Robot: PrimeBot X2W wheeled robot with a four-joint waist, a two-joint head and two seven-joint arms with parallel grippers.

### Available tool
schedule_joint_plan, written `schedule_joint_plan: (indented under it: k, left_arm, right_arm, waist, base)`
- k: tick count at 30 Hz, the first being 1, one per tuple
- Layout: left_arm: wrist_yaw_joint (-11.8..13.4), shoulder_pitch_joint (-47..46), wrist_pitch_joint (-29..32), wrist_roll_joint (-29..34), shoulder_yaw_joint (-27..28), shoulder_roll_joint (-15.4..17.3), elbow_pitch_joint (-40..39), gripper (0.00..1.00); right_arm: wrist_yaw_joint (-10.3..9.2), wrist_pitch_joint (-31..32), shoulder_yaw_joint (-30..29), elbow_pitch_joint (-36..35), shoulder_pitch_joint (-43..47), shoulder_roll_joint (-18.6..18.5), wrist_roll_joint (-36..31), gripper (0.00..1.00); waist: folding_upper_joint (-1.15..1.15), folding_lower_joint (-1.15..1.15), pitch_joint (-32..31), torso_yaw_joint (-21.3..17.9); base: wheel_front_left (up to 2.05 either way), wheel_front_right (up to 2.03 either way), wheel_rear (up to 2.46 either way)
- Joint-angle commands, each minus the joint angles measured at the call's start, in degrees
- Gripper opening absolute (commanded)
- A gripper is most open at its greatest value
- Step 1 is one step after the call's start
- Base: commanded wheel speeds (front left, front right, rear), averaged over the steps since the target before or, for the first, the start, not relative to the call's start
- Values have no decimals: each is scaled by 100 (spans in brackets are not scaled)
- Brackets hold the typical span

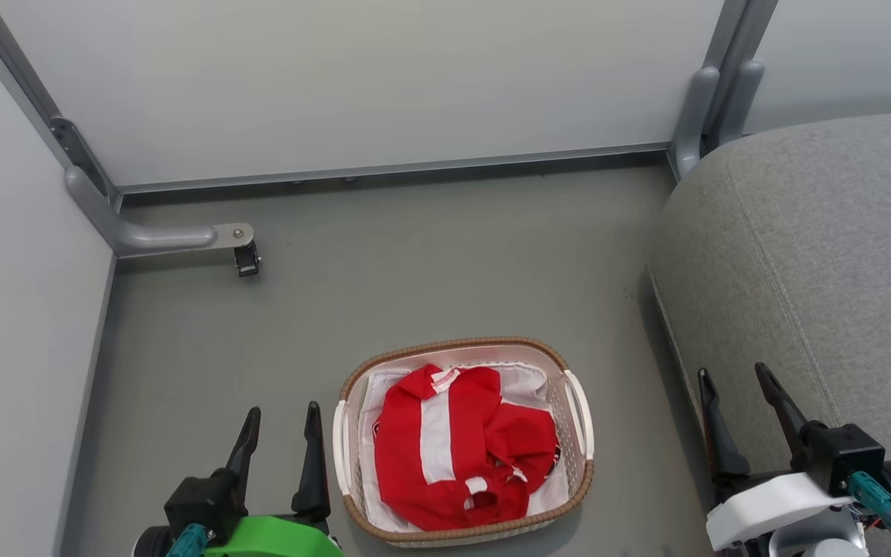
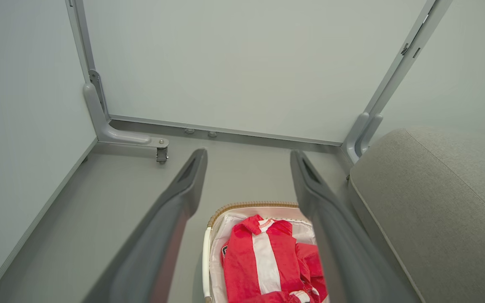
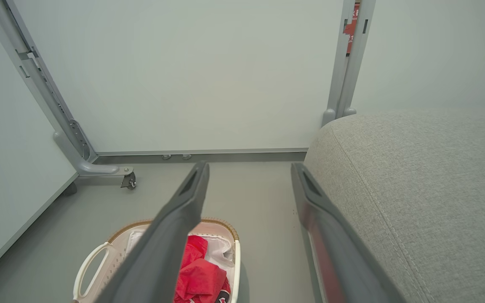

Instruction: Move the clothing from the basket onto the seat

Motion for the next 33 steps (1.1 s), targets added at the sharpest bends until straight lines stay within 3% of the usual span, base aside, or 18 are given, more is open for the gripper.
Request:
schedule_joint_plan:
  k: [1, 14, 23, 33]
  left_arm:
    - [-22, -138, -4, 89, -22, 34, 1, 100]
    - [-349, -1436, -3, 791, -377, 33, 536, 100]
    - [-664, -2846, 32, 1205, -1329, 36, 2513, 100]
    - [-761, -3819, 424, 1276, -2145, 60, 4164, 100]
  right_arm:
    - [0, -28, -31, -41, -86, -34, 10, 100]
    - [0, -28, -44, -324, -873, -33, -148, 100]
    - [0, -28, -103, -594, -1597, -27, 31, 100]
    - [-1, -28, 89, -840, -2021, -25, 370, 100]
  waist:
    - [0, 0, 125, -3]
    - [0, 0, 1659, -382]
    - [0, 0, 2816, -862]
    - [0, 0, 3627, -1380]
  base:
    - [0, 0, 0]
    - [0, 0, 0]
    - [0, 0, 0]
    - [0, 0, 0]
